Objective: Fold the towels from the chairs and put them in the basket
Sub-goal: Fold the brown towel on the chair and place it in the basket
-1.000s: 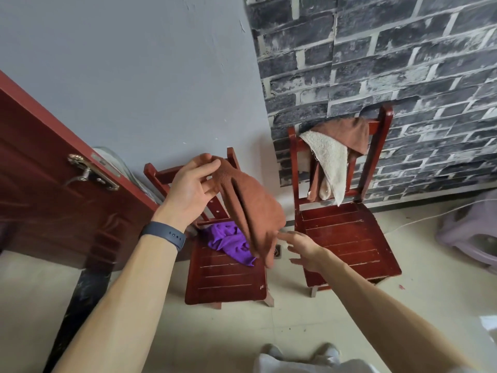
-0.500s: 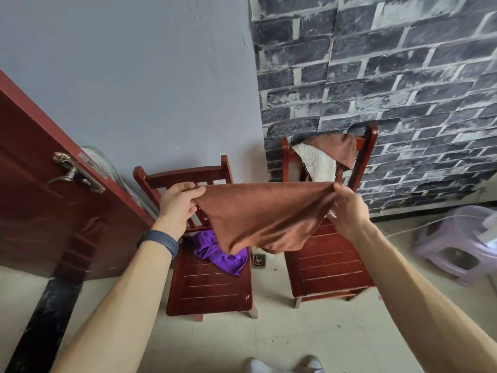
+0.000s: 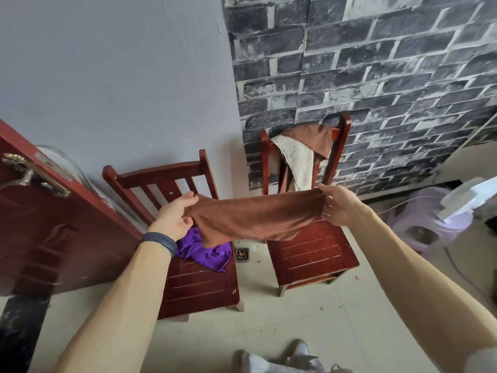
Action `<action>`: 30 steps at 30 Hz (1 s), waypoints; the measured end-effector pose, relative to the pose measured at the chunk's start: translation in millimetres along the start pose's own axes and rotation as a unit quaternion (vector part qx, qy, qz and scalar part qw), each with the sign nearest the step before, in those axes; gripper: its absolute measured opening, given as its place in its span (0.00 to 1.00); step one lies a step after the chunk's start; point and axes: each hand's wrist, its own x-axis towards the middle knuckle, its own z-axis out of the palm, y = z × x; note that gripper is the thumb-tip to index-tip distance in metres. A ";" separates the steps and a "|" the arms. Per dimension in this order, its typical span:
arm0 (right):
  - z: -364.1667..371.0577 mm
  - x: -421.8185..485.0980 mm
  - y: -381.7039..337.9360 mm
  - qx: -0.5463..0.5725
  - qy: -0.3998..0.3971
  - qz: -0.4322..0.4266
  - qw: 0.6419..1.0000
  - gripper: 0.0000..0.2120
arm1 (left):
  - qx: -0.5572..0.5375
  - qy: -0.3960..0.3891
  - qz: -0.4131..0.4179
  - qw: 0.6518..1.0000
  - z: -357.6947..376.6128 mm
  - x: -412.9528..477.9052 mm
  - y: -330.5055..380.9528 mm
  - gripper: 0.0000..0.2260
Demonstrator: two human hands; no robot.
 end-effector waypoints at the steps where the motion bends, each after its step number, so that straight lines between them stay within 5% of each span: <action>1: -2.9 2.0 3.5 0.006 0.011 -0.007 1.000 0.11 | -0.006 0.007 0.011 1.000 -0.3 0.7 -0.7 0.15; 4: -8.4 6.4 11.6 0.015 0.065 -0.061 0.996 0.05 | 0.032 0.002 0.057 0.998 -0.2 0.9 -0.5 0.14; 12: -18.6 -11.1 18.3 -0.173 0.113 -0.228 0.952 0.17 | 0.303 -0.054 0.220 0.926 3.2 8.7 -2.2 0.17; 14: -26.0 -13.2 26.6 -0.331 0.140 -0.266 0.894 0.18 | 0.426 -0.061 0.250 0.867 2.6 17.4 -13.0 0.17; 17: -46.7 -4.3 52.5 -0.490 0.180 -0.287 0.803 0.15 | 0.647 -0.043 0.285 0.706 3.5 31.8 -41.7 0.15; 19: -65.6 1.8 76.0 -0.533 0.181 -0.297 0.772 0.13 | 0.753 -0.044 0.292 0.588 7.8 36.6 -68.1 0.13; 21: -86.4 6.2 97.5 -0.558 0.170 -0.284 0.761 0.11 | 0.805 -0.057 0.292 0.513 13.0 39.7 -96.5 0.12; 27: -157.9 28.8 128.9 -0.677 0.098 -0.154 0.713 0.13 | 0.864 -0.091 0.229 0.439 31.1 54.3 -158.4 0.15; 30: -177.1 50.4 114.3 -0.691 0.078 -0.140 0.705 0.13 | 0.868 -0.104 0.206 0.440 55.8 60.6 -170.8 0.16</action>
